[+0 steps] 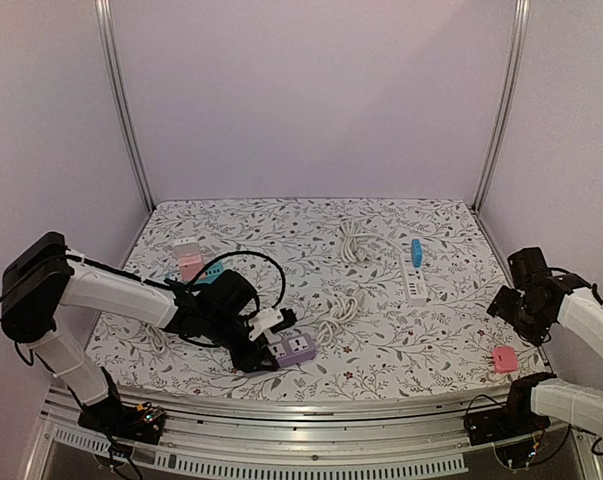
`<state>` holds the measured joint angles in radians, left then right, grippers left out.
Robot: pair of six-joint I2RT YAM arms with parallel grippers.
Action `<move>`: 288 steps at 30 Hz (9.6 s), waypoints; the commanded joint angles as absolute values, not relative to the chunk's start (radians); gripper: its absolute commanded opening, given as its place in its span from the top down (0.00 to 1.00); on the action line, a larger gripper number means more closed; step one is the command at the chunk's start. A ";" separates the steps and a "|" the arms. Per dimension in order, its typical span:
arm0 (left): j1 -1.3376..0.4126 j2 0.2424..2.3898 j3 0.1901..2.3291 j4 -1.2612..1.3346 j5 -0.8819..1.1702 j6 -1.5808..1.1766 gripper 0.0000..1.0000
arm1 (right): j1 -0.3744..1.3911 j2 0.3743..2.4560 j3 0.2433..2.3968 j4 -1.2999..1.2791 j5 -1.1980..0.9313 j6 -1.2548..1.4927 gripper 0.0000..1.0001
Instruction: Insert the plug
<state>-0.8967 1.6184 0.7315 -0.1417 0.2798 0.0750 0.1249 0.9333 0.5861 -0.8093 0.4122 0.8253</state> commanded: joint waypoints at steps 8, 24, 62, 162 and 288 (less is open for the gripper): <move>-0.910 1.609 0.722 -0.099 0.398 0.354 1.00 | 0.028 0.679 0.424 -0.953 0.285 1.171 0.01; -0.908 1.499 0.729 -0.109 0.411 0.364 0.01 | 0.029 1.026 0.518 -0.980 0.297 1.427 0.01; -0.907 1.399 0.628 0.032 0.395 0.413 0.01 | 0.238 1.511 0.748 -0.642 0.147 1.318 0.28; -0.919 1.350 0.948 0.535 0.320 -0.074 0.66 | 1.259 1.486 1.518 -0.359 0.632 0.546 0.87; -0.945 1.380 0.266 0.758 0.408 0.238 1.00 | 1.077 1.808 1.171 -0.102 -0.359 -0.516 1.00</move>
